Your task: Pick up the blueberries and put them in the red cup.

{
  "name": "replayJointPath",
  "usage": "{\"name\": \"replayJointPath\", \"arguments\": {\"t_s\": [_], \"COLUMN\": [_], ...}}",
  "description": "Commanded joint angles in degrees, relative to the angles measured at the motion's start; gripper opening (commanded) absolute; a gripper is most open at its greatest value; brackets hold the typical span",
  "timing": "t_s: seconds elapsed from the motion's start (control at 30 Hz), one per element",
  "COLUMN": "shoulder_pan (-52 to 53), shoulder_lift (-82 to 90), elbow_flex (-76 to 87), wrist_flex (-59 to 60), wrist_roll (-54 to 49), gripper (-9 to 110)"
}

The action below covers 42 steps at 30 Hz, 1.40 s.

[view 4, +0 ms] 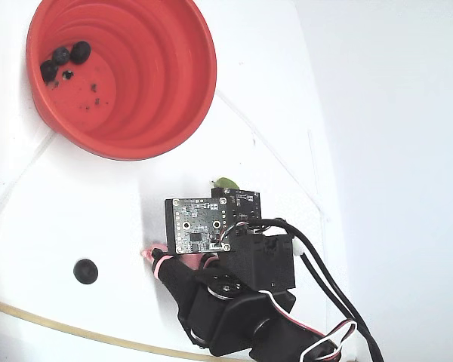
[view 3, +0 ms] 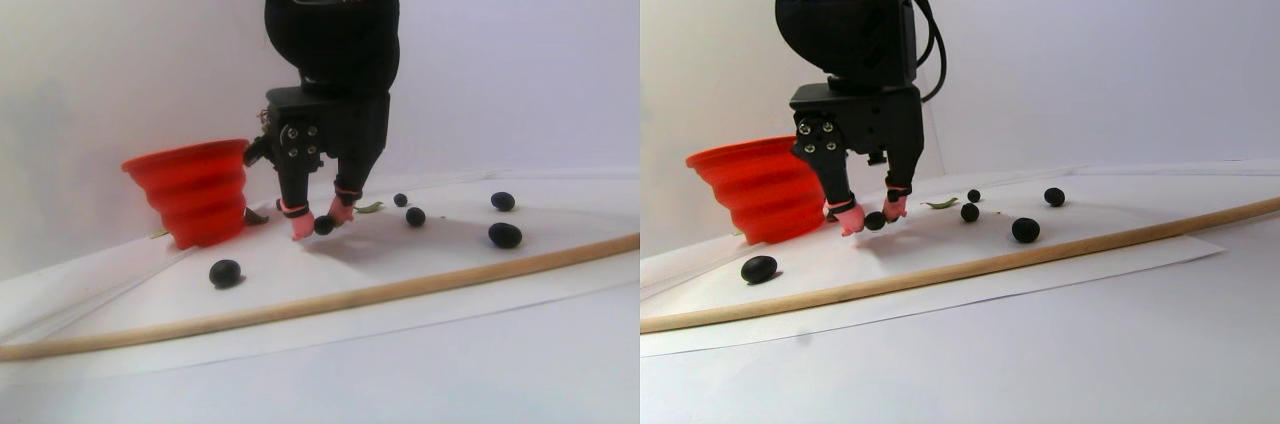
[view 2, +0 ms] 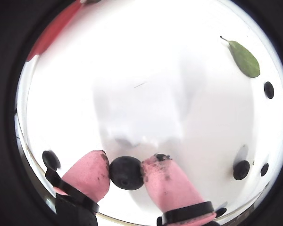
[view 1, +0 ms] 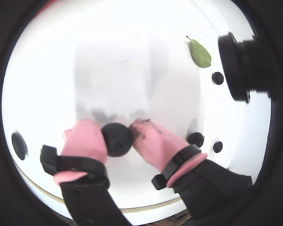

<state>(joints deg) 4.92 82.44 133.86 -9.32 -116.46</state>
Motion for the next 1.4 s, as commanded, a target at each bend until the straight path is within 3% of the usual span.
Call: {"name": "replayJointPath", "arguments": {"t_s": [0.0, 1.37], "shoulder_pan": [-2.20, -8.88], "shoulder_lift": [7.29, 26.98], "elbow_flex": [-1.58, -0.18], "wrist_flex": [0.88, 14.41], "wrist_roll": [0.44, 4.75], "gripper": [12, 12]}}
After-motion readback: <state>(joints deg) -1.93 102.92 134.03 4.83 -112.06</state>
